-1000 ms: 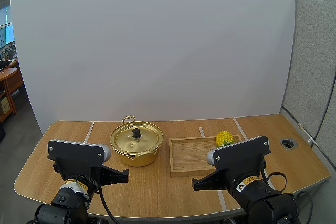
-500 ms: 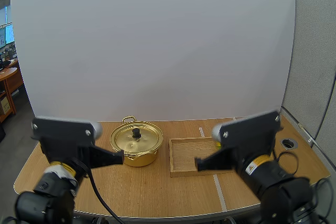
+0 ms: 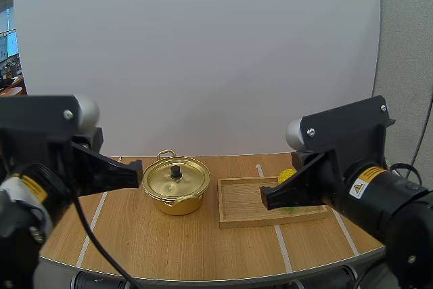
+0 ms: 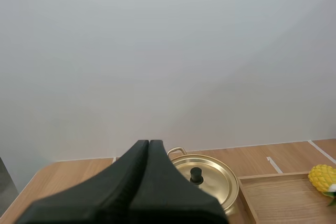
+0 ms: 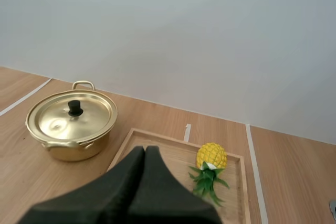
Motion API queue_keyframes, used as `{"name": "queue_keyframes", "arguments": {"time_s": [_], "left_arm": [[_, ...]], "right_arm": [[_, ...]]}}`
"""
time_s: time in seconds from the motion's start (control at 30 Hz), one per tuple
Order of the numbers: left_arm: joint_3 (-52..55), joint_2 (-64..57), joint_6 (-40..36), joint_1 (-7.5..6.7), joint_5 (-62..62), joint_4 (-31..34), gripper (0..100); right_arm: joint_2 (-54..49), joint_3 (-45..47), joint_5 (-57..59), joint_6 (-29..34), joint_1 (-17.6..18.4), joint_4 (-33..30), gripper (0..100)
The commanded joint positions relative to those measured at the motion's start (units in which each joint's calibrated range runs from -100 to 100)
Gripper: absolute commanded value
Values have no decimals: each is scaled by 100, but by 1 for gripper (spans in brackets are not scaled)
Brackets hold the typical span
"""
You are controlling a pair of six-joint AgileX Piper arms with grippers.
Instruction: Open the pot, put the pineapple inside, and close it
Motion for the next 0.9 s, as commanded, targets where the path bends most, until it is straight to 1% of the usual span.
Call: {"name": "queue_keyframes", "arguments": {"time_s": [0.0,0.1,0.2,0.33,0.43,0.5,0.57,0.7,0.87], "left_arm": [[-353,0,6,6,750,44,0],[-571,0,6,6,1207,44,0],[-700,0,19,6,1374,56,0],[-718,0,19,6,1830,56,0],[-718,0,19,6,1872,56,0],[-718,0,19,6,1853,56,0],[-718,0,79,6,1853,43,0],[-718,445,329,6,1853,-32,0],[-718,1208,392,6,1853,-329,0]], "right_arm": [[0,-292,663,17,-32,-23,0],[0,-546,1226,17,-32,-23,0],[0,-769,1815,17,-32,-23,0],[0,-1014,1831,17,-32,-23,0],[0,-1081,1831,17,-32,-23,0],[0,-1081,1831,158,-32,-33,0],[0,-1081,1831,447,-32,-121,0],[224,-1081,1831,536,-32,-260,0],[689,-1081,1831,621,-32,-390,0]]}}
